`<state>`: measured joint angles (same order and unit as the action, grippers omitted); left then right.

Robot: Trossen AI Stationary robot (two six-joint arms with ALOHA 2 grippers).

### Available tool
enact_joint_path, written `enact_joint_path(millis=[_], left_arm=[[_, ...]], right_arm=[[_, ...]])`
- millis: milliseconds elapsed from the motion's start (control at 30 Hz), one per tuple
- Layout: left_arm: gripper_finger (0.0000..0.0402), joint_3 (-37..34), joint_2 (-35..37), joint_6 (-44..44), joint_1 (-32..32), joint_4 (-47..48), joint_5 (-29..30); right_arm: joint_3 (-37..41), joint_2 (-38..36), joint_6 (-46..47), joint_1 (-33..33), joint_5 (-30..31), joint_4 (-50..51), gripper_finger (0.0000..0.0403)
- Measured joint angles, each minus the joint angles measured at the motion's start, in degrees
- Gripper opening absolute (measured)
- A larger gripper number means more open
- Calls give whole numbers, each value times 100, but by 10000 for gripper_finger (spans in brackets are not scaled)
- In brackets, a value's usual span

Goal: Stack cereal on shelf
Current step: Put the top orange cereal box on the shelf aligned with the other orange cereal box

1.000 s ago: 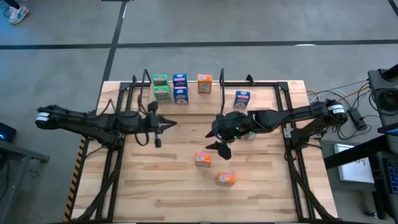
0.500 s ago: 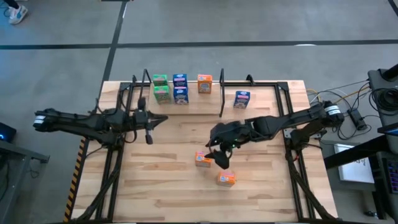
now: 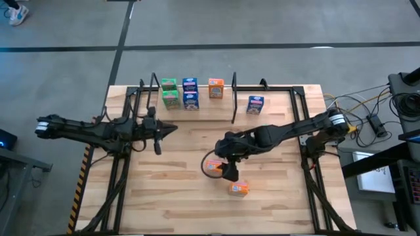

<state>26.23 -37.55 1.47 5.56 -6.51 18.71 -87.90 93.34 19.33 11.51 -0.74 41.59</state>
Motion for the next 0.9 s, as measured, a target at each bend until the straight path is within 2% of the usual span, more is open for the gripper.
enact_joint_path(millis=[433, 700, 900], left_arm=[[0, -56, -71, 102, 344, -186, -38], [0, -56, -72, -236, 342, -408, -28], [0, -56, -50, -503, 342, -513, -25]], right_arm=[[0, 426, -393, 48, 547, -54, 235], [-69, 644, -382, 135, 746, -34, 235], [-398, 784, -380, 256, 851, 8, 235]])
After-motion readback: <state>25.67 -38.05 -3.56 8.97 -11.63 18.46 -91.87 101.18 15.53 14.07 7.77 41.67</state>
